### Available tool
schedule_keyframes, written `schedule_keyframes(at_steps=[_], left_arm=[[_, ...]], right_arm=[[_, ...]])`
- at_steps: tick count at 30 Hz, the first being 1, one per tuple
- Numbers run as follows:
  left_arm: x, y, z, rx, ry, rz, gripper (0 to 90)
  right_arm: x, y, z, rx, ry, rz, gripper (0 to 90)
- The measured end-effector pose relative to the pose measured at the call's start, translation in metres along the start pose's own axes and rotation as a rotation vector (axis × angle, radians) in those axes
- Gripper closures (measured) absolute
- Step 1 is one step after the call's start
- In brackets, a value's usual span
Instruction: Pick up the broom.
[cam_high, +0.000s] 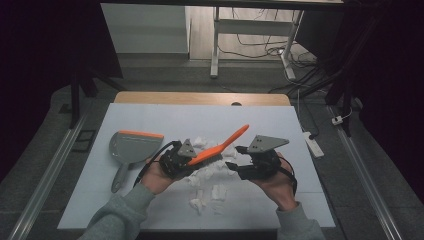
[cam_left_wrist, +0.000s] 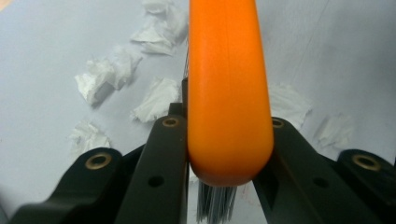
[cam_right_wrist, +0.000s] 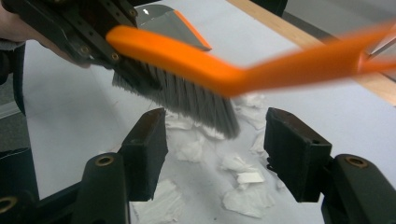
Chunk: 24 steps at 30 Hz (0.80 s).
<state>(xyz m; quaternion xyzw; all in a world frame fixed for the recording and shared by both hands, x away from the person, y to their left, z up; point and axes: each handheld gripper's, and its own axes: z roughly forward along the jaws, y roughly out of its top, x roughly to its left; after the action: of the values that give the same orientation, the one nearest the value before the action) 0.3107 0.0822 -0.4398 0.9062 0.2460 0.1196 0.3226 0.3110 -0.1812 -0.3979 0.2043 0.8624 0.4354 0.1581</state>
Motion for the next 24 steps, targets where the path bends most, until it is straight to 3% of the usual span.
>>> schedule_keyframes(at_steps=[7,11,15,20,21,24], left_arm=[[-0.007,0.012,0.015,0.078,-0.019,0.059,79.6],[-0.011,0.015,0.022,0.109,-0.034,0.095,79.6],[-0.017,0.020,0.025,0.136,-0.061,0.150,79.6],[-0.023,0.023,0.026,0.156,-0.079,0.202,79.6],[-0.024,0.024,0.026,0.161,-0.083,0.214,79.6],[-0.027,0.025,0.026,0.174,-0.091,0.245,79.5]], right_arm=[[0.001,0.002,0.001,0.057,-0.044,-0.032,35.7],[0.001,0.001,0.006,0.089,-0.041,-0.061,35.3],[0.001,-0.003,0.019,0.194,-0.007,-0.084,36.7],[0.002,-0.006,0.030,0.259,0.041,-0.099,38.9],[0.004,-0.008,0.036,0.293,0.061,-0.118,41.4],[0.006,-0.010,0.039,0.325,0.067,-0.144,48.3]])
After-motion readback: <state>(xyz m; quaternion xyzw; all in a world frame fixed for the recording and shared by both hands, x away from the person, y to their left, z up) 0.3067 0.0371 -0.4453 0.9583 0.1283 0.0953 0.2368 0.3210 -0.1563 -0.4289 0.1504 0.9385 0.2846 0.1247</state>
